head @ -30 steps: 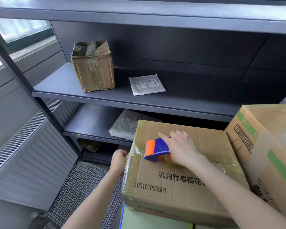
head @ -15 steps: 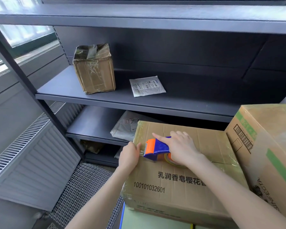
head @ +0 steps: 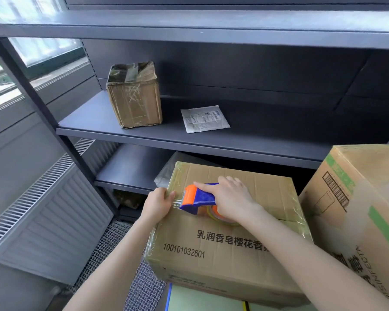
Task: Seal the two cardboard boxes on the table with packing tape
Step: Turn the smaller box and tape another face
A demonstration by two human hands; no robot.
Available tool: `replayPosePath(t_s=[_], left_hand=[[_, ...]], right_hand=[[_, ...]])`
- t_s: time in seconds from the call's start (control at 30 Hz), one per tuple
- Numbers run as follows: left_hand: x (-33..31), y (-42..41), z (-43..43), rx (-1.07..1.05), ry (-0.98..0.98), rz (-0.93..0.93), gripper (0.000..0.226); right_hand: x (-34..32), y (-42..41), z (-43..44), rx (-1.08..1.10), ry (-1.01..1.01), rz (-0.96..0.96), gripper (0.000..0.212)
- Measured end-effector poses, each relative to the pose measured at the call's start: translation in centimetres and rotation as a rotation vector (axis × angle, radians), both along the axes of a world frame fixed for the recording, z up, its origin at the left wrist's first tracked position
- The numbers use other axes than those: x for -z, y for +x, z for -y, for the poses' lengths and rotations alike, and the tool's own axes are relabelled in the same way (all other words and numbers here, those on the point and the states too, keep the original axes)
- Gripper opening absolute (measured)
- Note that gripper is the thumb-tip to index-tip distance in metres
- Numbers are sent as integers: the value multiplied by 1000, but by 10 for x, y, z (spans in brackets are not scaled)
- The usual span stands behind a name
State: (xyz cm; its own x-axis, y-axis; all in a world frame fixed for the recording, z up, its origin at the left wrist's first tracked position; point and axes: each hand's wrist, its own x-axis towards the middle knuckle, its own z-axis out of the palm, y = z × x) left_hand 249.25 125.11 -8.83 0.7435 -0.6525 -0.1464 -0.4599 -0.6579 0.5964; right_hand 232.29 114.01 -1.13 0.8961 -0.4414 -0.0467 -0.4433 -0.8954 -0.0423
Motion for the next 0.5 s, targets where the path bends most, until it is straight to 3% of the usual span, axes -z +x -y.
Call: replayPosePath(t_s=[0.5], left_hand=[[8, 2, -15, -10, -55, -20, 35]], right_hand=[[2, -8, 16, -95, 53, 57, 57]])
